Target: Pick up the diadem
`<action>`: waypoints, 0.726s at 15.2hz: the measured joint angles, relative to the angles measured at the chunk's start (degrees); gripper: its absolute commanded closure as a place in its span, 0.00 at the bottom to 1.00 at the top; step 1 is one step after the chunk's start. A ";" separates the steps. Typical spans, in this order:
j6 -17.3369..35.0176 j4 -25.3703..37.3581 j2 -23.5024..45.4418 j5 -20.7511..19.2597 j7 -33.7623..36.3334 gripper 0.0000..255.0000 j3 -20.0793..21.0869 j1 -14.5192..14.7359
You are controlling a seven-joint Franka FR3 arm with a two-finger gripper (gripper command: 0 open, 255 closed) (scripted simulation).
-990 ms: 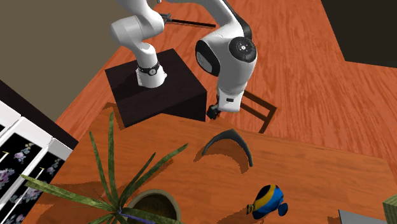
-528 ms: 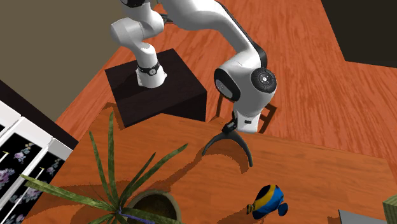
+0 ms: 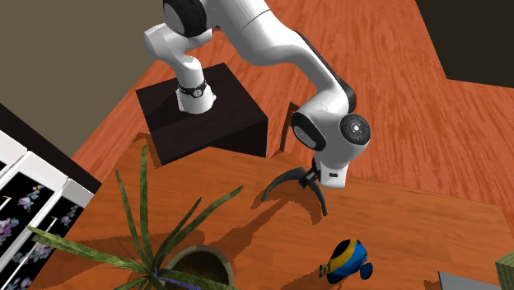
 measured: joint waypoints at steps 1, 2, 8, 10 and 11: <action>0.57 -0.18 0.40 -0.04 -0.12 0.00 -0.05 -0.04; 1.07 -0.16 0.93 -0.10 -0.10 0.00 -0.10 0.04; 2.16 0.11 2.29 -0.24 -0.16 1.00 -0.22 0.16; 2.15 0.13 2.27 -0.24 -0.16 1.00 -0.22 0.16; 2.15 0.14 2.28 -0.24 -0.16 1.00 -0.23 0.15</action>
